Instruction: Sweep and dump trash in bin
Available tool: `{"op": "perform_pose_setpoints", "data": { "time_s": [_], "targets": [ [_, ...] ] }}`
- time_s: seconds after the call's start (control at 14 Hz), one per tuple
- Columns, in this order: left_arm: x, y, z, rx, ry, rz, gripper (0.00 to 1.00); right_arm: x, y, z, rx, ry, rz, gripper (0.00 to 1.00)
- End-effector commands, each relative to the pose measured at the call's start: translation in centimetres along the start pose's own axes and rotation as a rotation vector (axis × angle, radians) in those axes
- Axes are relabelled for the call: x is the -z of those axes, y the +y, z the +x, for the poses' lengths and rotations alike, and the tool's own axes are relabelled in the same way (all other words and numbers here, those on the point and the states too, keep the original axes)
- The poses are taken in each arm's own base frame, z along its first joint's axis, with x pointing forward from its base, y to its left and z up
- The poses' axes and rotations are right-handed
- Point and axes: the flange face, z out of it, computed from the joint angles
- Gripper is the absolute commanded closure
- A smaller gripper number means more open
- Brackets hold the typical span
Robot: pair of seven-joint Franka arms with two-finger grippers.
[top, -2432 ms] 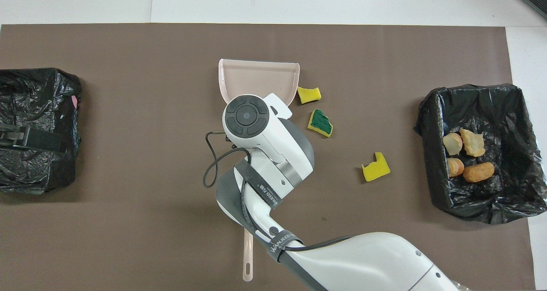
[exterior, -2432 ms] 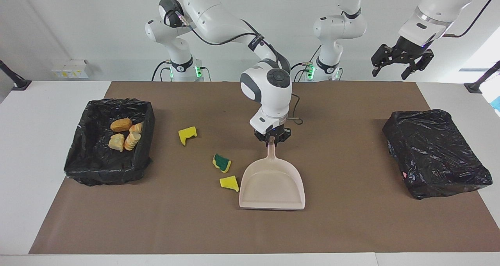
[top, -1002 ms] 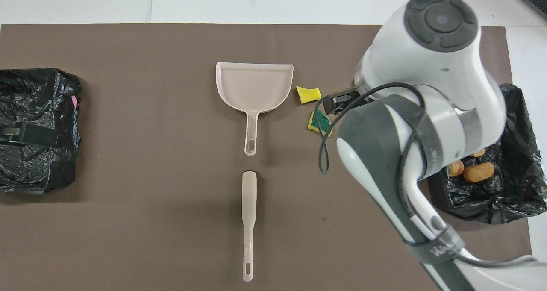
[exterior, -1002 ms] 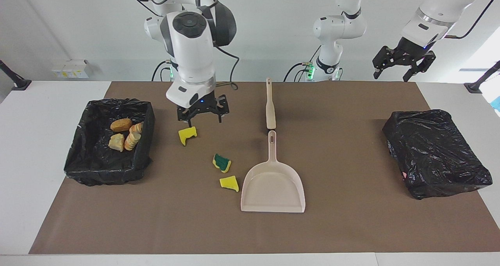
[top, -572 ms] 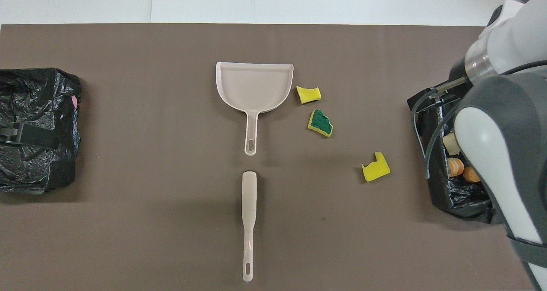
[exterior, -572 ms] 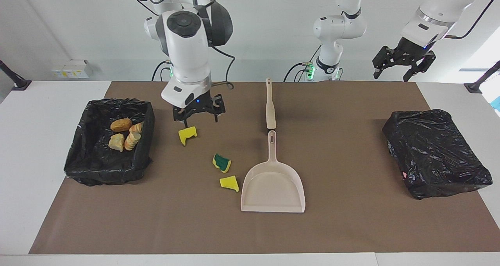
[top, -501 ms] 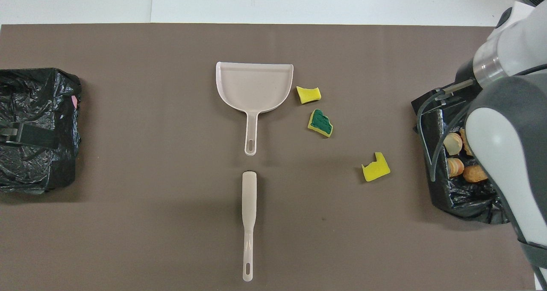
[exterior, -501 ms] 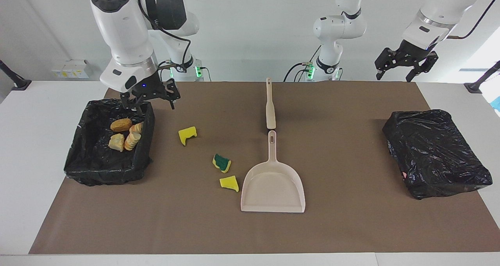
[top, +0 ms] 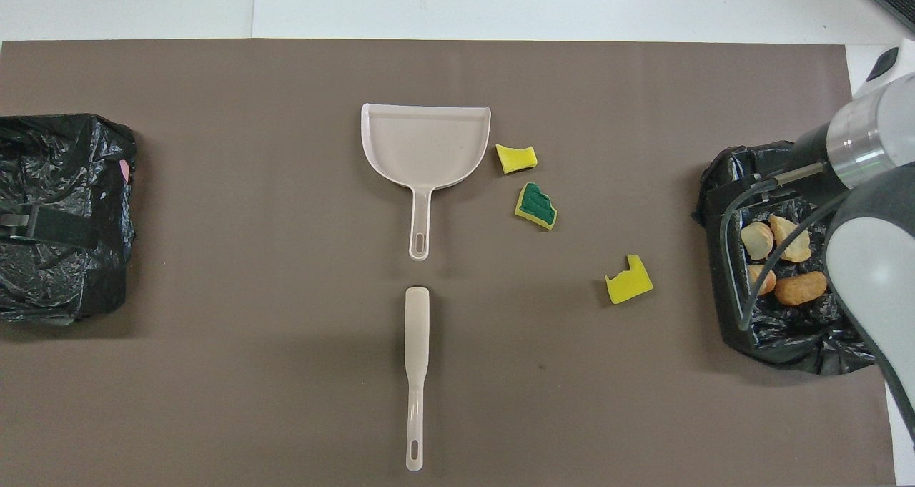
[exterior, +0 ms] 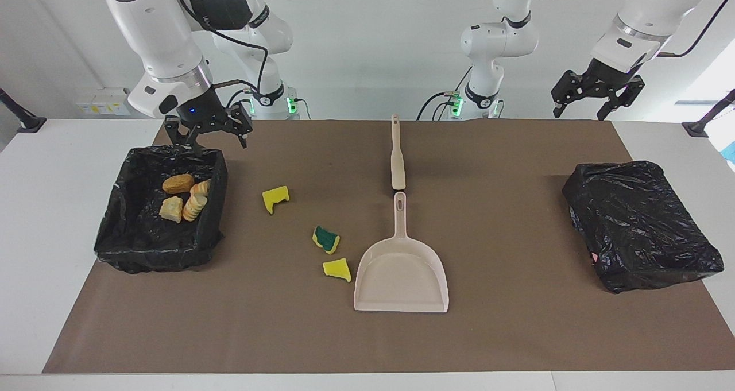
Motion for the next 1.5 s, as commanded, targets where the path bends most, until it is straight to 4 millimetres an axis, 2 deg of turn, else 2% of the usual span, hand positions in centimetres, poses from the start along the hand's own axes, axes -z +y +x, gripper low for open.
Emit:
{"op": "perform_pose_setpoints", "data": {
  "time_s": [0.0,0.07,0.21,0.36,0.5,0.57,0.72,1.07,1.29,1.36,1.43],
  "targets": [
    [0.0,-0.2,-0.4,0.010,0.006,0.011,0.00,-0.1,1.5,-0.5,-0.027,0.008,-0.029,0.00],
    [0.0,-0.2,-0.4,0.010,0.006,0.011,0.00,0.1,1.7,-0.8,-0.050,0.002,-0.042,0.00],
    [0.0,-0.2,-0.4,0.010,0.006,0.011,0.00,-0.1,0.5,-1.5,-0.224,-0.038,-0.025,0.00],
    [0.0,-0.2,-0.4,0.010,0.006,0.010,0.00,-0.5,-2.1,-1.9,-0.218,-0.045,-0.022,0.00],
    [0.0,-0.2,-0.4,0.010,0.006,0.010,0.00,-2.1,-4.9,-3.1,-0.216,-0.073,0.011,0.00],
    [0.0,-0.2,-0.4,0.010,0.006,0.010,0.00,-2.8,-6.5,-3.6,-0.229,-0.073,0.039,0.00],
    [0.0,-0.2,-0.4,0.025,0.006,0.010,0.00,-5.2,-10.9,-4.5,-0.213,-0.078,0.061,0.00],
    [0.2,-0.4,-0.4,0.028,0.003,0.019,0.00,-9.1,-20.8,-6.1,-0.264,-0.043,0.066,0.00],
    [0.1,-0.3,-0.5,0.026,-0.005,0.018,0.00,-13.2,-27.3,-8.3,-0.326,-0.017,0.077,0.00],
    [0.1,-0.2,-0.5,0.025,-0.005,0.018,0.00,-14.3,-28.9,-9.1,-0.339,-0.009,0.082,0.00],
    [0.1,-0.2,-0.5,0.028,-0.005,0.018,0.00,-15.1,-29.6,-9.6,-0.348,-0.006,0.084,0.00]
  ]
}}
